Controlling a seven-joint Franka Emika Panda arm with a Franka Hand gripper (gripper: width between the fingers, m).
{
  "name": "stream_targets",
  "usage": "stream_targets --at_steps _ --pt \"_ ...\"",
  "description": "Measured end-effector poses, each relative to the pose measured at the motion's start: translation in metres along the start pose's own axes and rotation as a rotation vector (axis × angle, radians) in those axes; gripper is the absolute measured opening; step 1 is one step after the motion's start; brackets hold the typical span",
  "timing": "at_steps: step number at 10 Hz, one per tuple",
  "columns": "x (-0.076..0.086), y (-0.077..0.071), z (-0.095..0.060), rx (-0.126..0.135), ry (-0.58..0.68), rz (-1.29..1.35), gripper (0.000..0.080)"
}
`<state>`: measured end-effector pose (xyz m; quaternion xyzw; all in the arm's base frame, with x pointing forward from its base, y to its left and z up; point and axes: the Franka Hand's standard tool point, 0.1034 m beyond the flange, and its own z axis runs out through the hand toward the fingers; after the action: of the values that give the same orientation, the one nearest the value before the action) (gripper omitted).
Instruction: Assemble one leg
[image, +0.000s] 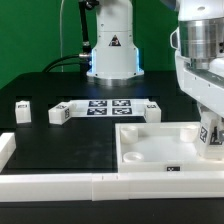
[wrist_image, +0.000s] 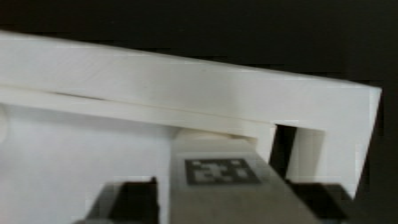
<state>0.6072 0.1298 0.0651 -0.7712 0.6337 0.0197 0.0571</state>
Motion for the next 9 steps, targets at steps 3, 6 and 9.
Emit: stream_targets --at_steps 3,6,9 --pt "0.0005 -0.0002 -0.0009 -0.001 0.0 -0.313 0.0606" --pt "0.0043 0.0005 0.0008 -0.005 0.001 -0.756 0.0648" --pt "0.0057 -0.0042 -0.0007 -0.025 0.036 -1.261 0.0649"
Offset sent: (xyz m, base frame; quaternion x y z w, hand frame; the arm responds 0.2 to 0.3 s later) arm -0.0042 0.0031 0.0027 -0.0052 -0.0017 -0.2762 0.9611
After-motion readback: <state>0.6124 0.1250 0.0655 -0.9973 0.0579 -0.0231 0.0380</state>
